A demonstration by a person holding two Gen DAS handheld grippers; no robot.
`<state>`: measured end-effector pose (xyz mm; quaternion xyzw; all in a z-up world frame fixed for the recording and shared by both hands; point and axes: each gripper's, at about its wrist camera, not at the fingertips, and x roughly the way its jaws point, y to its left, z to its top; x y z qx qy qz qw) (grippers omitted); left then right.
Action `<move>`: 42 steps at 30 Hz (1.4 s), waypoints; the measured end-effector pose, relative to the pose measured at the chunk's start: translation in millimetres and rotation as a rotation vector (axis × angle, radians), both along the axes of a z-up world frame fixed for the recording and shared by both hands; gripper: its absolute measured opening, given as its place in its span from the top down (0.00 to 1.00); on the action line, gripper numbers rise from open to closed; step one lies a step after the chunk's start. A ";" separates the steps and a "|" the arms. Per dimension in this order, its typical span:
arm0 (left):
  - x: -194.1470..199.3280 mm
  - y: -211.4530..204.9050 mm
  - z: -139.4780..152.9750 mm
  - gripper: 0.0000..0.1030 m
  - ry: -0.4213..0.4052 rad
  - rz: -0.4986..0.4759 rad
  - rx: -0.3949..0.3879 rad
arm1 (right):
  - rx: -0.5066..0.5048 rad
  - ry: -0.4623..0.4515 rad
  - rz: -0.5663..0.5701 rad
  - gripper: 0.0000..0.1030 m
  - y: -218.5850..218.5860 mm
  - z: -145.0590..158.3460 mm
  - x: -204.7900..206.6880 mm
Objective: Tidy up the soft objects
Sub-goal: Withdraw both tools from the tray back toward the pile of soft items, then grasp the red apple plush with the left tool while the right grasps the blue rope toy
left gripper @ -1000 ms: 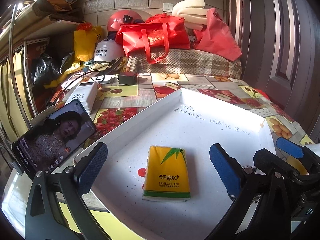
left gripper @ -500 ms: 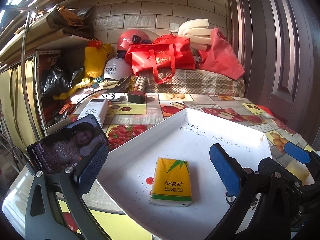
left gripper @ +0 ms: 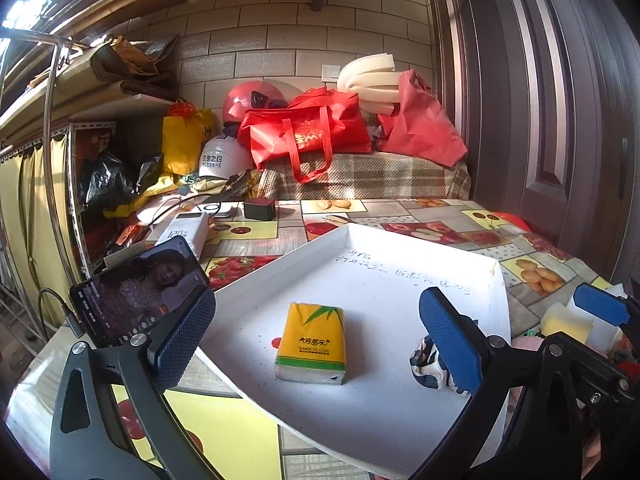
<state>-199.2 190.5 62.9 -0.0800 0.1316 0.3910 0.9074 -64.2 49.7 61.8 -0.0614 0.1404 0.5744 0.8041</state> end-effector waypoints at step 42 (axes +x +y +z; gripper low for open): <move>143.6 -208.9 -32.2 0.43 0.511 -0.914 -0.029 | -0.454 0.044 0.087 0.79 -135.3 -44.5 110.6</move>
